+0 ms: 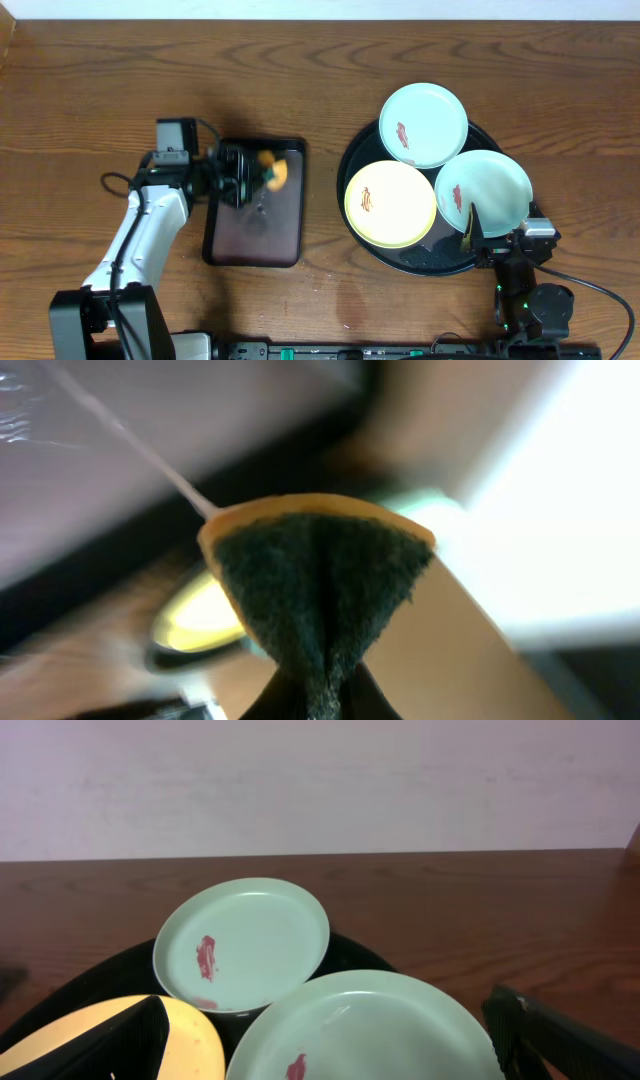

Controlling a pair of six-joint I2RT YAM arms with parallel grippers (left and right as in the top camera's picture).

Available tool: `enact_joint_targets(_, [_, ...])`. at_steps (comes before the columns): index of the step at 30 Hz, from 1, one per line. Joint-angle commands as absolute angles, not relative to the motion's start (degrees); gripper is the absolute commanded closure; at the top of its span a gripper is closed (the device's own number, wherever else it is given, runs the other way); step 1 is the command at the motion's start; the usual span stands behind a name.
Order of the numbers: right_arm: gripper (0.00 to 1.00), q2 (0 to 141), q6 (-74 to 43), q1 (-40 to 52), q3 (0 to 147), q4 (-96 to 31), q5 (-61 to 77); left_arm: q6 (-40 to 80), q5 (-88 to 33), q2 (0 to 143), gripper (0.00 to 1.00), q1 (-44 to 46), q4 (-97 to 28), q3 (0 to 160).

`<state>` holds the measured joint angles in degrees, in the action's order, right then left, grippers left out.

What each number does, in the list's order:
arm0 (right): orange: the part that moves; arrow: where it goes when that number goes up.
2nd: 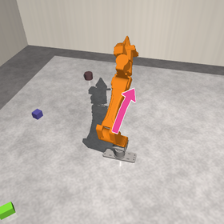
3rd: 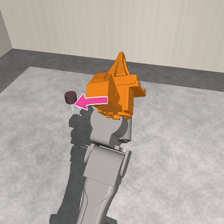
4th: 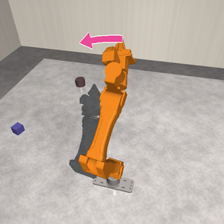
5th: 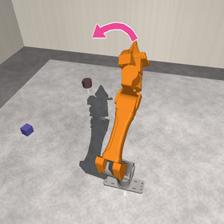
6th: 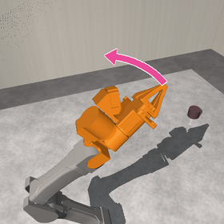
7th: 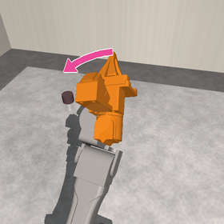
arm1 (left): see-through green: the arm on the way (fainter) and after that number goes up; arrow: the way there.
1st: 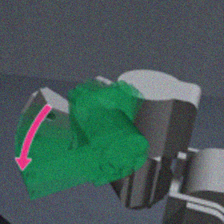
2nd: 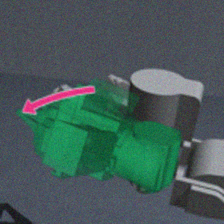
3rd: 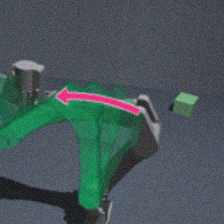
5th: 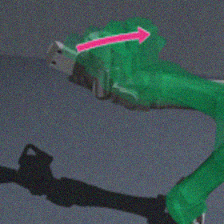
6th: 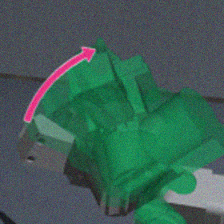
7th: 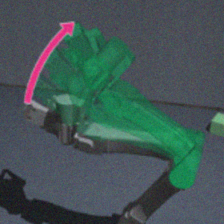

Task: Clean dirty plates on tray and stack at the side
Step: 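Carry the sponge with the left gripper toward the round tray, then place the sponge onto the yellow plate with the left gripper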

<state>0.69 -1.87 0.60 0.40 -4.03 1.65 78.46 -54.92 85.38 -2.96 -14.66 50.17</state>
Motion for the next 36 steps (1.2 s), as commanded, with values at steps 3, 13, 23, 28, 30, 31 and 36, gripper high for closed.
enact_joint_targets(3, [0.01, 0.4, -1.0, 0.5, 0.3, -4.3, 1.5, 76.8, -64.5, 83.5, 0.92, -3.2, -7.5, 51.0])
enact_joint_targets(13, [0.01, 0.4, -1.0, 0.5, 0.3, -4.3, 1.5, 56.9, -26.9, 82.7, 0.93, -1.6, -32.5, 52.0])
enact_joint_targets(23, [0.01, 0.4, -1.0, 0.5, 0.3, -4.3, 1.5, 56.4, -38.3, 68.4, 0.92, 3.2, -32.0, 65.0])
enact_joint_targets(28, [0.01, 0.4, -1.0, 0.5, 0.3, -4.3, 1.5, 47.3, -35.8, 62.8, 0.93, 9.9, -31.1, 65.0])
enact_joint_targets(30, [0.01, 0.4, -1.0, 0.5, 0.3, -4.3, 1.5, 41.8, -32.4, 62.4, 0.93, 13.9, -32.7, 64.9])
enact_joint_targets(31, [0.01, 0.4, -1.0, 0.5, 0.3, -4.3, 1.5, 40.4, -28.7, 62.6, 0.93, 16.6, -33.8, 64.7])
enact_joint_targets(36, [0.01, 0.4, -1.0, 0.5, 0.3, -4.3, 1.5, 40.1, -14.2, 67.6, 0.92, 28.8, -35.3, 63.9])
